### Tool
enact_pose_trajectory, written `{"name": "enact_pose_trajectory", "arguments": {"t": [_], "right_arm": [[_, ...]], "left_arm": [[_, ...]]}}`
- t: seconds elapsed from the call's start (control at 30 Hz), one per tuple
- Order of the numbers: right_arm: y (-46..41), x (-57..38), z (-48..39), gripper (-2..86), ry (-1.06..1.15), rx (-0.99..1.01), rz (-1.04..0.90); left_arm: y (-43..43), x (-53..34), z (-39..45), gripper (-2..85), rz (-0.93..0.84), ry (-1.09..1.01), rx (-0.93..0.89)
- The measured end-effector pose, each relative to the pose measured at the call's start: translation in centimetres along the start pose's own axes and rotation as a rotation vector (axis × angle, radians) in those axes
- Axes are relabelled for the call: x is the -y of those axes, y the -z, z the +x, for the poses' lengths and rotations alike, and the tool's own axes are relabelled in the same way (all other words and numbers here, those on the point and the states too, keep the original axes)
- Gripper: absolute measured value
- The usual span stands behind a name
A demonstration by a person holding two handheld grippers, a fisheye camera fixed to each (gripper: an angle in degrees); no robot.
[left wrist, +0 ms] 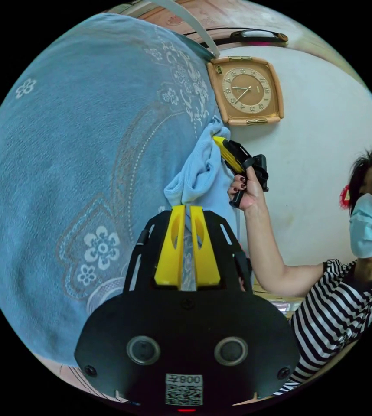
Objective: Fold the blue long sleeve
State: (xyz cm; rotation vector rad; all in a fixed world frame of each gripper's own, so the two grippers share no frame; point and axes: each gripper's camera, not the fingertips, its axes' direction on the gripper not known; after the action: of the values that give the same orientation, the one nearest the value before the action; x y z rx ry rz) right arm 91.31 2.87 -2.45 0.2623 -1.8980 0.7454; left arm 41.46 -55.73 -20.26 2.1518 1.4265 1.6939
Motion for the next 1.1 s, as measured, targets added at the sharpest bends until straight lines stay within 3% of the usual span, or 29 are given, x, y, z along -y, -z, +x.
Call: {"name": "enact_pose_trajectory", "arguments": {"t": [0.23, 0.47, 0.57, 0.67, 0.83, 1.1], "right_arm": [[5.6, -10.4, 0.7, 4.0, 0.066, 0.047, 0.103], [11.1, -26.0, 8.8, 10.6, -0.261, 0.171, 0.192], [11.3, -31.5, 11.6, 12.5, -0.374, 0.142, 0.166], [10.0, -35.9, 13.7, 13.9, -0.429, 0.247, 0.151], [6.7, -40.6, 16.1, 13.3, -0.425, 0.361, 0.092], [6.5, -49.5, 20.2, 7.8, -0.417, 0.501, 0.153]], "left_arm": [[-0.1, -1.7, -4.3, 10.4, -0.001, 0.123, -0.088], [-2.1, -0.9, -7.2, 11.5, -0.046, 0.161, -0.216], [-2.4, -0.6, -7.9, 11.2, -0.047, 0.169, -0.239], [-2.3, -0.7, -8.4, 10.9, -0.041, 0.196, -0.266], [-1.8, -0.8, -8.2, 9.3, -0.052, 0.211, -0.266], [-0.1, -1.9, -6.9, 4.3, -0.033, 0.267, -0.28]]}}
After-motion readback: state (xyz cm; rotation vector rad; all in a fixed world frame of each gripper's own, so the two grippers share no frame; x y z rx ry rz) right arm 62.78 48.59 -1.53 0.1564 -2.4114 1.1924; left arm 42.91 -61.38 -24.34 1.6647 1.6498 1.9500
